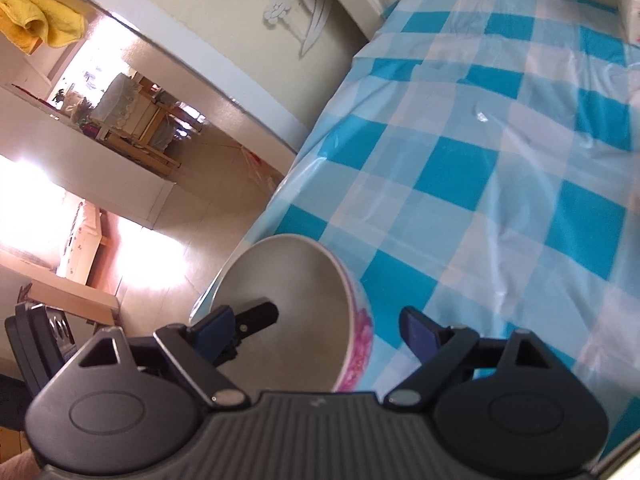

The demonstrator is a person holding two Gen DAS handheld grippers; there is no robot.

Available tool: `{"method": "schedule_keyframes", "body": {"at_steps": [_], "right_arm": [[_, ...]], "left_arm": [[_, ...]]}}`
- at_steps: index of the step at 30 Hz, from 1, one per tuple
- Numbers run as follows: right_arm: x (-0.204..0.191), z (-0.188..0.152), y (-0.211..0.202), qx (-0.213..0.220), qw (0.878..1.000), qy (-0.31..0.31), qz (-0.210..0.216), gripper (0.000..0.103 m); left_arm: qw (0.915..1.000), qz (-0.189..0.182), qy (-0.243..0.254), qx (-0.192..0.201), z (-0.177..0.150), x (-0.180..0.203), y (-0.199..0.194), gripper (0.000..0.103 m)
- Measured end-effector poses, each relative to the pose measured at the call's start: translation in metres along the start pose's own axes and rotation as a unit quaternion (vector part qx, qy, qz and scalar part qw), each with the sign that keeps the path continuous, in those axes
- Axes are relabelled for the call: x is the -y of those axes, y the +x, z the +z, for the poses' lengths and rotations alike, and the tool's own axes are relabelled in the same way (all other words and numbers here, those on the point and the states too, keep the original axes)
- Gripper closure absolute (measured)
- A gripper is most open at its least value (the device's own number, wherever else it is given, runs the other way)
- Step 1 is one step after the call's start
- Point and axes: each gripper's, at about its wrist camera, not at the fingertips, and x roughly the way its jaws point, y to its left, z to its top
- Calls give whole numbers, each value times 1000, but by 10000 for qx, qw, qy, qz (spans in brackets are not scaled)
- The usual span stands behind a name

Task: Organize plates and bowls
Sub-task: 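Lift the pink-flowered bowl and carry it away from the tissue pack, then lower the pink-flowered bowl onto the cloth and open the left gripper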

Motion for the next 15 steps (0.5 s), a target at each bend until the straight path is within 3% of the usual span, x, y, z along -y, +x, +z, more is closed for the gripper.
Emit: {"method": "schedule_keyframes", "body": {"at_steps": [5, 15], "right_arm": [[8, -7, -35, 325, 9988, 39, -375, 11], [29, -35, -105, 1087, 9893, 227, -946, 5]], "left_arm": [[9997, -85, 223, 59, 3, 2, -11, 51], [9949, -279, 955, 135, 13, 32, -41, 42]]}}
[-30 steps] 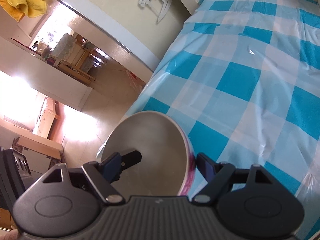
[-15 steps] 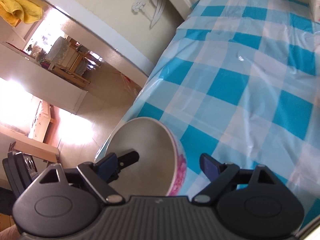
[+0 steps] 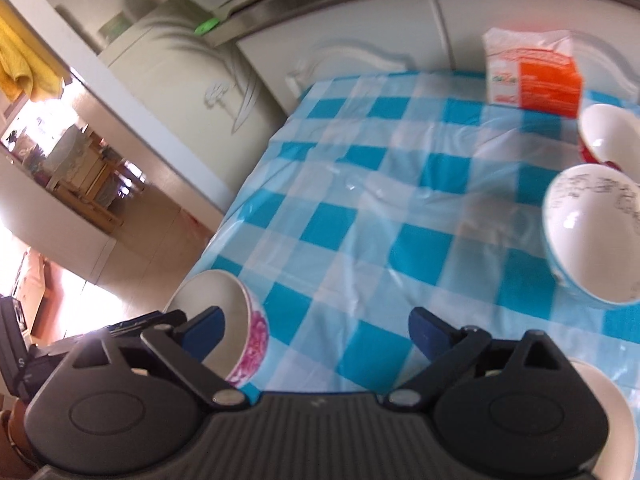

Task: Organize plates and bowls
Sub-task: 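Lower the pink-flowered bowl onto the cloth and open the left gripper, then move the left gripper to the cartoon-print bowl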

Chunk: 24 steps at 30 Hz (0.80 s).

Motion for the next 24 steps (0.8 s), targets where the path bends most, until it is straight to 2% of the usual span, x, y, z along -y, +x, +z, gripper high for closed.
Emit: {"method": "schedule_keyframes", "body": {"at_steps": [3, 5, 12, 14, 24], "right_arm": [[11, -4, -16, 190, 9997, 106, -133, 4], [21, -7, -26, 313, 9992, 173, -185, 4], [62, -24, -64, 731, 9955, 507, -330, 3], [78, -31, -75, 819, 9936, 673, -383, 3], [155, -75, -125, 1136, 9792, 1491, -774, 3]], "left_arm": [[9998, -91, 167, -21, 4, 12, -8, 38], [9995, -131, 296, -18, 7, 23, -14, 31], [9969, -281, 737, 69, 13, 69, -31, 24], [9959, -300, 848, 83, 12, 83, -35, 19], [9864, -531, 1557, 48, 0, 159, -46, 13]]}}
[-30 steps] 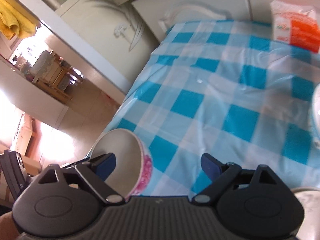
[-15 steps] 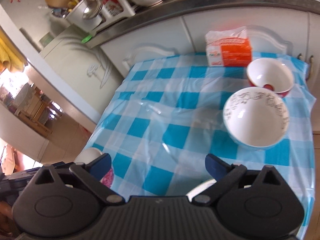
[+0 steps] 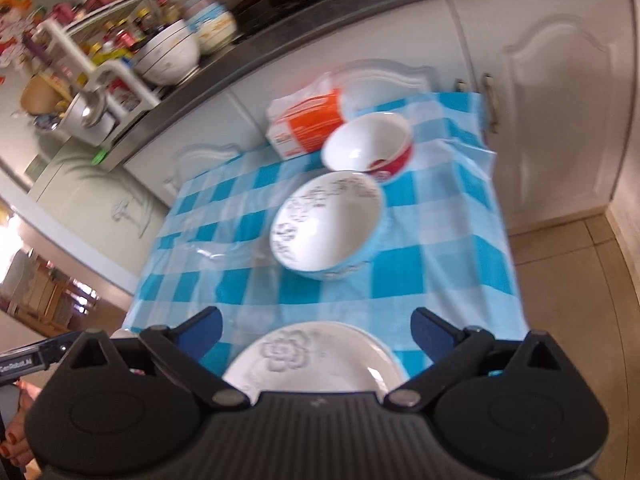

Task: Organize plates and bowls
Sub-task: 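Move the left gripper to the cartoon-print bowl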

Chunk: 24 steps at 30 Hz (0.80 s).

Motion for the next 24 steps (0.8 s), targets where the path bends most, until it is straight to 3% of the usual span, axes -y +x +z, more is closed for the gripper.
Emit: {"method": "schedule_keyframes", "body": {"at_steps": [5, 13, 17, 24], "right_arm": [[39, -11, -23, 98, 9989, 330, -309, 3], [98, -27, -60, 360, 9922, 881, -810, 3], [115, -31, -74, 531, 9883, 852, -1152, 2], [144, -25, -84, 395, 9843, 769, -1540, 1]], "left_arm": [[9990, -226, 376, -60, 3, 44, 4, 6], [9945, -600, 830, -217, 6, 101, 20, 5], [9927, -682, 953, -295, 7, 122, 31, 4], [9927, -753, 881, -347, 14, 154, 44, 3]]}}
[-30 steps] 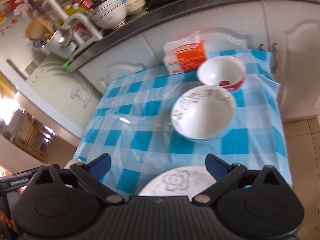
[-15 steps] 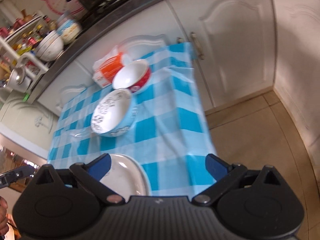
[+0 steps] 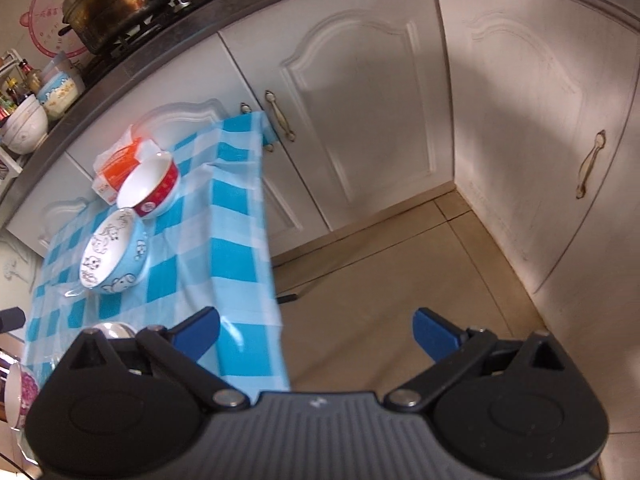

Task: Organize plates and bowls
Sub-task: 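Move the left gripper to the cartoon-print bowl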

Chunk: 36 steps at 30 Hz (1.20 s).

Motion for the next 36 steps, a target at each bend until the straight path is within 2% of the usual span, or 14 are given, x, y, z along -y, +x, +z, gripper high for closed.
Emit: {"method": "schedule_keyframes", "body": {"at_steps": [6, 14, 19, 25, 36], "right_arm": [[16, 20, -1, 91, 9993, 235, -265, 1], [23, 51, -2, 531, 9971, 500, -204, 1], [12, 65, 11, 669, 9958, 617, 132, 1], [-23, 66, 44, 510, 9904, 782, 1015, 1], [-122, 46, 103, 148, 9784, 117, 2060, 1]], "left_arm": [[9997, 21, -246, 84, 12, 7, 14, 2], [9973, 291, -630, 232, 28, -6, 41, 1], [9940, 549, -913, 242, 33, -25, 59, 1], [9899, 833, -1119, 240, 35, -48, 79, 1], [9833, 1021, -1478, 283, 37, -77, 110, 3]]}}
